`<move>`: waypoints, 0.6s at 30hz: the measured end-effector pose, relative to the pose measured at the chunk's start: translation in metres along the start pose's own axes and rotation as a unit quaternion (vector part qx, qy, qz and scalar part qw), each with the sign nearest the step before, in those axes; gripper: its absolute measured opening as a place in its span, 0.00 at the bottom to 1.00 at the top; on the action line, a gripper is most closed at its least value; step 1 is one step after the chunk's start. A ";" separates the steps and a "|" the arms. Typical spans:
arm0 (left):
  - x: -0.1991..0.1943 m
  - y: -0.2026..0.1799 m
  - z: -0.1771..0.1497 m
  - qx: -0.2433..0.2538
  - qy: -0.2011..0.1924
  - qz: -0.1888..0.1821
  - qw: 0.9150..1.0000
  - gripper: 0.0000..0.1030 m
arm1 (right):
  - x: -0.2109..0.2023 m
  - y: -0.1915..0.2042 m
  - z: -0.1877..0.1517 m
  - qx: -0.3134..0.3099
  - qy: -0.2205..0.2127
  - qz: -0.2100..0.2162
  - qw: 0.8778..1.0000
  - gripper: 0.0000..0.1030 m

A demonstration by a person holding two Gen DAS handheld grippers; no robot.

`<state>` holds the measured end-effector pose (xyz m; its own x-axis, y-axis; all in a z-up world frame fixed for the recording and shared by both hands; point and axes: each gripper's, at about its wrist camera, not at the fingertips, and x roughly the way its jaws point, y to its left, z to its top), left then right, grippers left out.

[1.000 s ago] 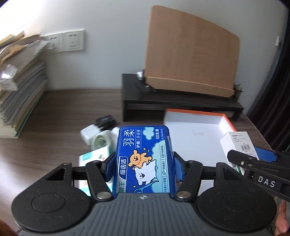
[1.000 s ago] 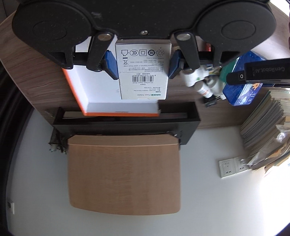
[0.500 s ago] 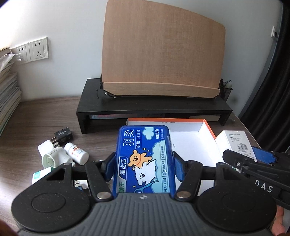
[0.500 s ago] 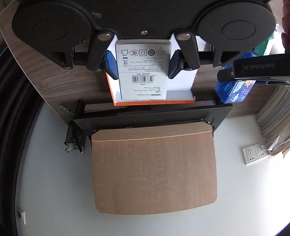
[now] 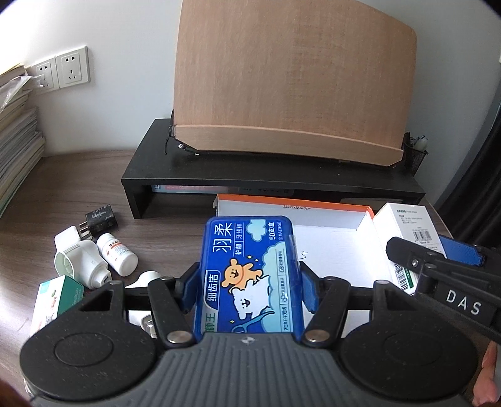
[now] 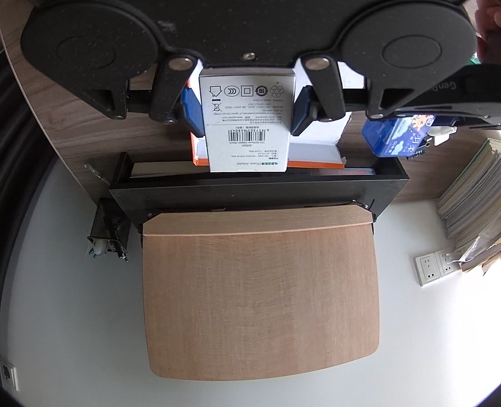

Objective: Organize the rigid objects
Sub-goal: 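Carry the blue floss box with left tool while right tool carries the white adapter box toward the open box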

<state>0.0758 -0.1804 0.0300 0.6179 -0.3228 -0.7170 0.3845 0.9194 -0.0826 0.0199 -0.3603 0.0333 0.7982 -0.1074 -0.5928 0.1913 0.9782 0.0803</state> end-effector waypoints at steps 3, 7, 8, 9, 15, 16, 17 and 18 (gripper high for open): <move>0.003 -0.001 0.001 0.001 0.002 0.000 1.000 0.61 | 0.003 0.002 0.001 0.002 0.000 -0.001 1.000 0.69; 0.006 0.001 0.002 0.005 0.006 -0.004 1.000 0.61 | 0.007 0.007 0.001 0.007 0.002 -0.010 1.000 0.69; 0.007 0.002 0.003 0.006 0.006 -0.006 1.000 0.61 | 0.007 0.009 0.001 0.007 0.003 -0.013 1.000 0.69; 0.008 0.003 0.003 0.006 0.008 -0.007 1.000 0.61 | 0.008 0.011 0.001 0.007 0.003 -0.015 1.000 0.69; 0.012 0.007 0.007 0.013 0.010 -0.018 1.000 0.61 | 0.012 0.018 0.002 0.014 0.003 -0.029 0.999 0.69; 0.013 0.008 0.007 0.017 0.011 -0.019 1.000 0.61 | 0.013 0.020 0.002 0.016 0.004 -0.031 0.999 0.69; 0.014 0.008 0.008 0.019 0.012 -0.020 1.000 0.61 | 0.013 0.021 0.001 0.017 0.003 -0.033 0.999 0.69; 0.015 0.010 0.008 0.018 0.014 -0.022 1.000 0.61 | 0.013 0.022 0.001 0.016 0.003 -0.035 0.999 0.69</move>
<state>0.0943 -0.1781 0.0242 0.5811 -0.3561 -0.7318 0.4356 0.8957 -0.0899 0.0357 -0.3404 0.0281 0.7784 -0.1746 -0.6029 0.2655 0.9620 0.0641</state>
